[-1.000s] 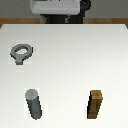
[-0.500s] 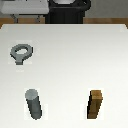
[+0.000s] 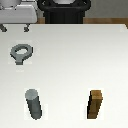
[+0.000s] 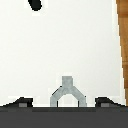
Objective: Put the loop with the handle onto the peg.
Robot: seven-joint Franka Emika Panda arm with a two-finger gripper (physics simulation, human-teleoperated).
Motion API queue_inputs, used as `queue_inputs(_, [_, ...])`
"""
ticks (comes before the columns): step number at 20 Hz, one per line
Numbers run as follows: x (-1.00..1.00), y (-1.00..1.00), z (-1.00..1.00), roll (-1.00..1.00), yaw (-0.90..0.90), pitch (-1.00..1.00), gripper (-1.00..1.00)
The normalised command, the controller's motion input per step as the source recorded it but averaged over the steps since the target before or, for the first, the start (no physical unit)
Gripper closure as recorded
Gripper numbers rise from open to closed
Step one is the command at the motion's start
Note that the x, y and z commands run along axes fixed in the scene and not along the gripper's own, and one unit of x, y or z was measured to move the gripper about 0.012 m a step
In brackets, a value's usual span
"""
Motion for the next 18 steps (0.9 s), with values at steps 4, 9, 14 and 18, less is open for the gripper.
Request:
queue_inputs(4, [0.00,0.00,-0.50,0.00,0.00,0.00,-1.00])
queue_inputs(9, [0.00,-0.03,-1.00,0.00,0.00,0.00,-1.00])
queue_inputs(14, [0.00,-0.20,-0.20,0.00,0.00,0.00,-1.00])
queue_inputs(18, [0.00,-0.25,-0.50,0.00,0.00,0.00,-1.00])
